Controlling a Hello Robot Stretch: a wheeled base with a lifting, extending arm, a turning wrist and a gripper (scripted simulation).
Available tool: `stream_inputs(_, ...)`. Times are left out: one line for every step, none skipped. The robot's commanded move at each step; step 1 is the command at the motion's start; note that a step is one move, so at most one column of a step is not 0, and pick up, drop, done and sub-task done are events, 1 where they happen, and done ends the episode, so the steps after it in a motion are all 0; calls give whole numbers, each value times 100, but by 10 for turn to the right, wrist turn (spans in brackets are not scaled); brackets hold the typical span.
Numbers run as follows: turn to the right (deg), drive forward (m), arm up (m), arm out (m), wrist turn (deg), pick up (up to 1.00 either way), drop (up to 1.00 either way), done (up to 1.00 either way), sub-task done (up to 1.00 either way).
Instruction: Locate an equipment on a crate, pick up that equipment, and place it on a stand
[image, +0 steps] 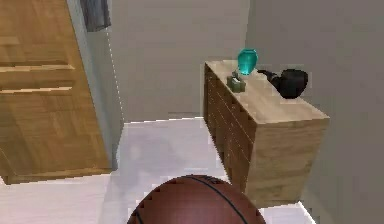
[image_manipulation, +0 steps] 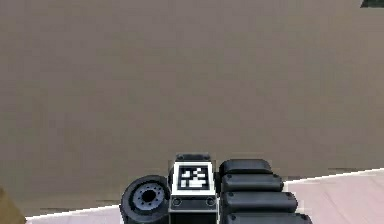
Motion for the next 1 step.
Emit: stream_inputs(0, 5, 0, 0, 0, 0, 0, 0, 0)
